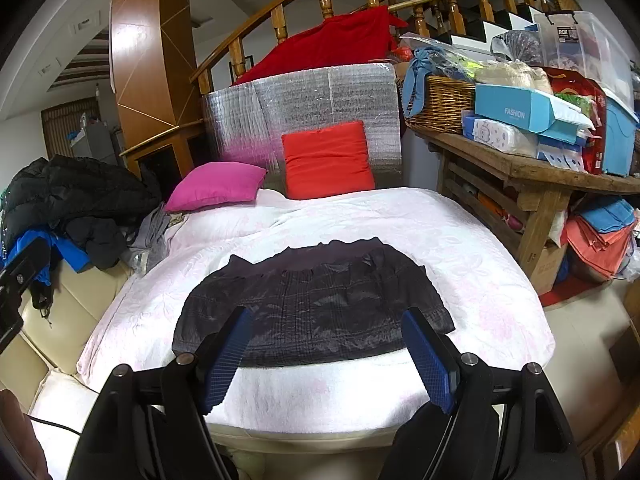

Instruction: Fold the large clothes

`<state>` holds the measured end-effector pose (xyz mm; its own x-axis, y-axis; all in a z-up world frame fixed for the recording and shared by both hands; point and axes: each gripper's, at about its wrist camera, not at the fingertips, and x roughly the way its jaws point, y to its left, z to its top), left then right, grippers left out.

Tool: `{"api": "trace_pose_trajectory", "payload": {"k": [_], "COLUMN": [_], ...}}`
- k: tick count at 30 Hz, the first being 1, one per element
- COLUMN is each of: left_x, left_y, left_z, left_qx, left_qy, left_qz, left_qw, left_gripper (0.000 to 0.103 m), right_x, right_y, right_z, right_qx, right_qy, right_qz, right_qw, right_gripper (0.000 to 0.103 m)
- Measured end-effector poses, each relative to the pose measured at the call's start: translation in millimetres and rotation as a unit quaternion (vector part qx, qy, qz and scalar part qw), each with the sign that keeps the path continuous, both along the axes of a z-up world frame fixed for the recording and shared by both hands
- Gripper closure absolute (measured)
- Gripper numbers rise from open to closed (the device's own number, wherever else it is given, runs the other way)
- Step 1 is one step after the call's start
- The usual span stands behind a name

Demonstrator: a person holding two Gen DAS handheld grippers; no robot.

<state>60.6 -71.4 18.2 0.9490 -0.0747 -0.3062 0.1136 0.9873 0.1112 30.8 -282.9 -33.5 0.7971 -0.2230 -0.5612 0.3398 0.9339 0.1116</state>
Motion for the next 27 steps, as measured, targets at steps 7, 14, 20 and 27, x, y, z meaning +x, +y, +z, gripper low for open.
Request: {"api": "trace_pose_trajectory", "payload": {"k": [7,14,20,27], "left_x": [1.1,2.1,4.6,17.1], "left_y": [2.5,5.9,11.4,16.6], "left_z": [-1.3,-1.2,0.2,-1.8], "left_qx": [-0.002,-0.005,-0.012,-0.022], "left_qy": [0.001,0.000,-0.002,-0.004], "left_qz": [0.000,-0.001,0.005,0.013], "left_qw": [1.0000,1.0000,0.9999,0.9997], "left_gripper": [0.000,0.000,0.000,0.000], "right_x": [1.4,6.1,12.4,29.2], "right_y": [1.4,4.4,8.5,12.8], "right_z": [-0.4,-1.4,-0.4,-1.3], "right_qx": [-0.001,-0.003,-0.008,-0.012], "right_qy": [0.000,0.005,0.006,0.015], "right_qz": [0.001,0.004,0.010,0.019], "right_qw": [1.000,1.000,1.000,1.000], "right_gripper": [0.023,0.023,0.023,0.023]}}
